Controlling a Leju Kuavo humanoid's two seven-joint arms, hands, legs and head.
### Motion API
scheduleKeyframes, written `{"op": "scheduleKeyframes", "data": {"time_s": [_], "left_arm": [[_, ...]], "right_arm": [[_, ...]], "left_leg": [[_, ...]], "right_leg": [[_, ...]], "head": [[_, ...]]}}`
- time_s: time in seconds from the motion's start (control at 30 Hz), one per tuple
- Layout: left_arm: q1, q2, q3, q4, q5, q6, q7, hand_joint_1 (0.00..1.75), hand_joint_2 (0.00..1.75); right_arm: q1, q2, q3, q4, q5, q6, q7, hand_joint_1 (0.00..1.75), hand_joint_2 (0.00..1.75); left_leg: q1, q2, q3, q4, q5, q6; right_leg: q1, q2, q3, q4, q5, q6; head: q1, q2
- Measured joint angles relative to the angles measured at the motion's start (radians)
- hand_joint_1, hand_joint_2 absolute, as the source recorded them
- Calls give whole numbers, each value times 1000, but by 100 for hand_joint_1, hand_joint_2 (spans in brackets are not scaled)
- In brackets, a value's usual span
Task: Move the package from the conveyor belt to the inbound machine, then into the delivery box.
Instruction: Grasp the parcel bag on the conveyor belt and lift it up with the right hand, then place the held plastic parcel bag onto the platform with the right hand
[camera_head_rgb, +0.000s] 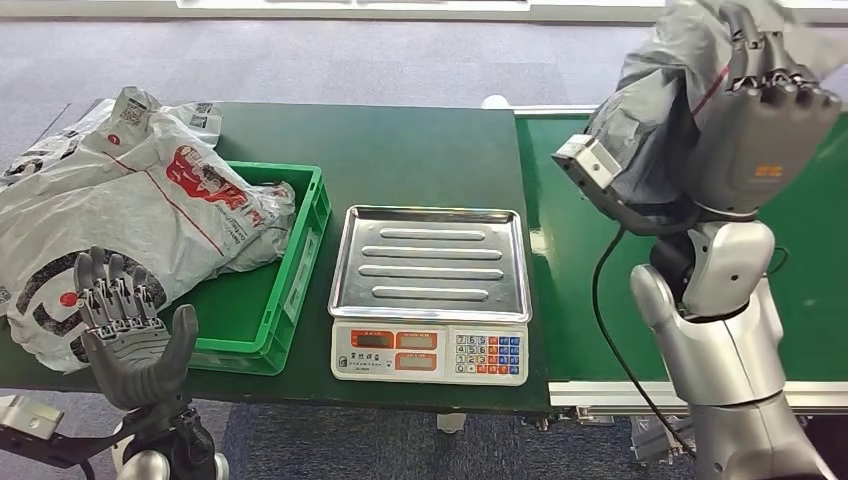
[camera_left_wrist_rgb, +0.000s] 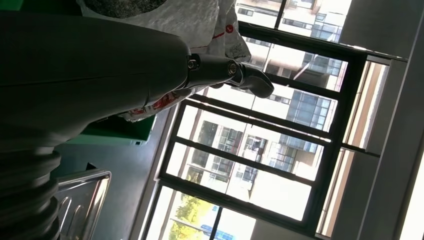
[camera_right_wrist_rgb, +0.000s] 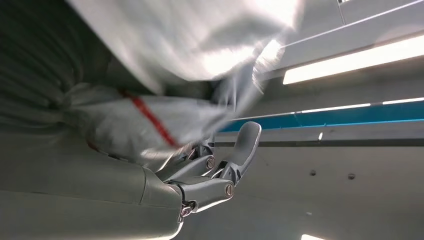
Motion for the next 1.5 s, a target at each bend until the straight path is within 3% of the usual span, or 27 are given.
{"op": "scheduleKeyframes", "data": {"time_s": [0.07,0.17,0.2,0.27,0.5,0.87,0.9,1.0,1.03,1.27,1.37,1.5], "left_arm": [[-2,1,0,5,12,-13,-1,0,175],[-31,2,-1,31,28,-47,-6,0,175],[-43,2,-2,42,29,-53,-8,0,175],[-57,2,-3,59,31,-58,-9,0,175],[-67,2,-14,84,30,-58,-10,0,175],[-67,7,-21,96,30,-53,-10,0,175],[-68,7,-21,97,30,-53,-10,0,175],[-69,8,-23,100,31,-50,-13,0,175],[-69,9,-24,101,32,-46,-16,0,175],[-58,15,-27,83,33,-19,-24,0,175],[-55,16,-27,73,33,-18,-22,0,175],[-55,16,-27,61,31,-18,-13,0,175]], "right_arm": [[-14,39,11,36,-115,99,-102,175,175],[-70,152,95,216,-419,442,-318,175,175],[-81,184,129,278,-485,539,-354,175,175],[-95,231,180,375,-557,620,-392,175,175],[-166,365,262,651,-680,602,-468,175,175],[-214,416,291,781,-724,605,-493,175,175],[-219,421,295,786,-734,609,-500,131,175],[-231,434,304,799,-757,615,-514,0,44],[-233,438,308,803,-757,607,-510,0,0],[-244,447,334,800,-636,391,-354,0,0],[-247,445,337,775,-577,361,-278,0,0],[-248,437,338,747,-548,369,-244,0,0]], "left_leg": [[0,3,-2,-1,-2,-2],[0,18,7,-2,-4,-6],[1,20,9,-2,-3,-6],[2,16,8,-2,2,-7],[4,8,3,-2,4,-9],[4,8,2,-2,3,-9],[4,8,2,-2,3,-9],[4,8,2,-2,3,-9],[4,8,2,-2,3,-9],[4,8,2,-2,3,-9],[4,8,2,-2,3,-9],[4,8,2,-2,3,-9]], "right_leg": [[0,3,1,0,0,-1],[2,18,2,0,2,-5],[3,19,1,0,2,-6],[5,15,-1,1,4,-7],[7,7,-4,2,2,-10],[6,7,-5,2,3,-9],[6,7,-5,2,3,-9],[6,7,-5,2,3,-9],[6,7,-5,2,3,-9],[6,7,-5,2,3,-10],[6,7,-5,2,3,-10],[6,7,-5,2,3,-9]], "head": [[0,0],[0,0],[0,0],[-1,0],[-1,0],[-1,0],[-1,0],[-1,0],[-1,0],[-1,0],[-1,0],[-1,0]]}}
